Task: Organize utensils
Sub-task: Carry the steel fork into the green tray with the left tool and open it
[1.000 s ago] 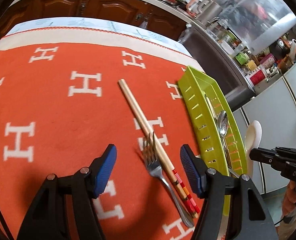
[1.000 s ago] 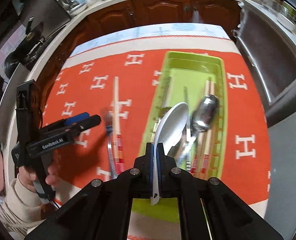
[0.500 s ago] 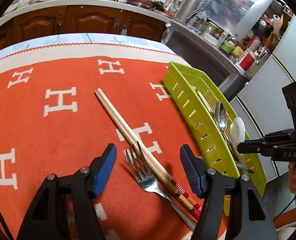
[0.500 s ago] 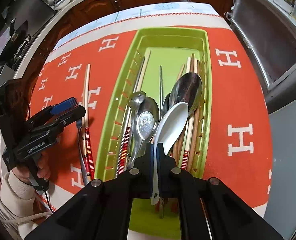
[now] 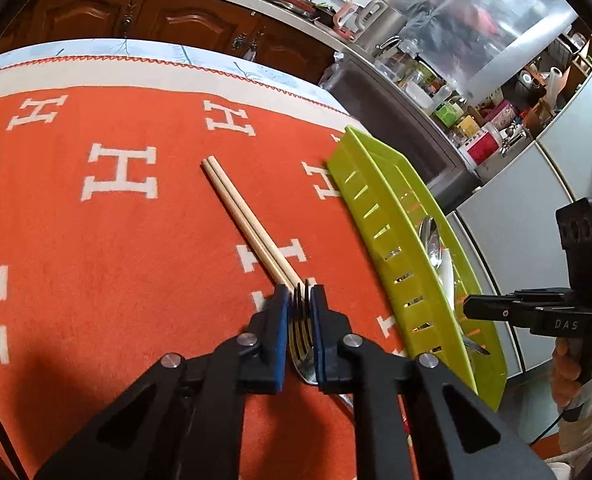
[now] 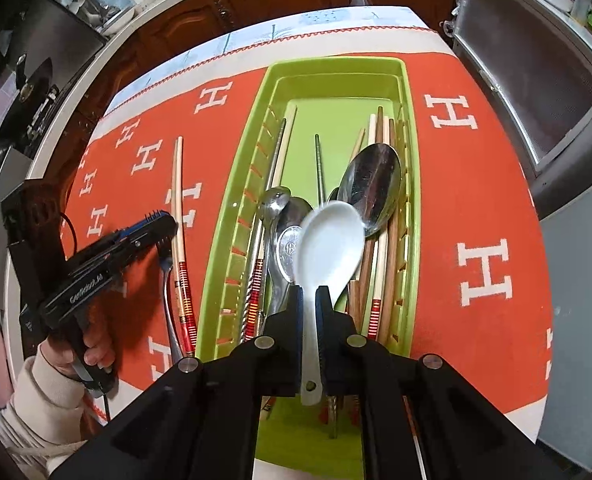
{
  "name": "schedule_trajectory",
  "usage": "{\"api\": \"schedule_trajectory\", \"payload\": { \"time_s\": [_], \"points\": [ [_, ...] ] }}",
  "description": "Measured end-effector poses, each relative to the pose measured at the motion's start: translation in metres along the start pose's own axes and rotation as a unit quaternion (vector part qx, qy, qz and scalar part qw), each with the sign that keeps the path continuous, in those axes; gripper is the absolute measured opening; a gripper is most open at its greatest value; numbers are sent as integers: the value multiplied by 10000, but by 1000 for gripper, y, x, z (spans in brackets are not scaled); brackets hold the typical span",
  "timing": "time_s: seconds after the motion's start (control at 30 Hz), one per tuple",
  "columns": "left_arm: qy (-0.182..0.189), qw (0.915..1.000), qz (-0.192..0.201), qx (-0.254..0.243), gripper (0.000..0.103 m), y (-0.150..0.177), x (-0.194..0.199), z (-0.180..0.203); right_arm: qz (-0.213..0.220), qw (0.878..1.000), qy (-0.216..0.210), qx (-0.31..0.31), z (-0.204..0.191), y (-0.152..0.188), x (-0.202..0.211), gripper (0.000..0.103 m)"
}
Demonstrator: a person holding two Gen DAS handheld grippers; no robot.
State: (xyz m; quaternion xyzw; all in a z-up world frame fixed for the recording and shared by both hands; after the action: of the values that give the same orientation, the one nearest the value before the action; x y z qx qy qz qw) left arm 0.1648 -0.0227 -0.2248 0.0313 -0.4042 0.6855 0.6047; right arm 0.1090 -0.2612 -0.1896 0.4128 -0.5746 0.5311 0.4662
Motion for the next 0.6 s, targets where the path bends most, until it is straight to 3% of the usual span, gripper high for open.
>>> {"api": "schedule_trajectory", "payload": {
  "time_s": [0.3, 0.6],
  "points": [
    [651, 9974, 305, 84, 2, 5, 27, 27, 162, 9996, -32, -211, 6, 12, 9, 6],
    [962, 9933, 557, -310, 2, -9, 68, 82, 378, 9985, -263, -313, 13, 27, 25, 6]
  ]
}}
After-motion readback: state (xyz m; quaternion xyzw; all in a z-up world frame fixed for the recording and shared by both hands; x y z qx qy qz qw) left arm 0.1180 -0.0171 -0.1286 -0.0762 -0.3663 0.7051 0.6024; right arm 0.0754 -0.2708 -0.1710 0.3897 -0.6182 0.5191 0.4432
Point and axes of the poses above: each gripper's, at about its wrist camera, not at the fingertips, and x roughly against the way its jaws point, z to its right, y to its underside, the point moved 5 cm from there along -x, roughly the way its jaws point, and after that the axes turned 13 degrees about y, right-handed, at the moved point
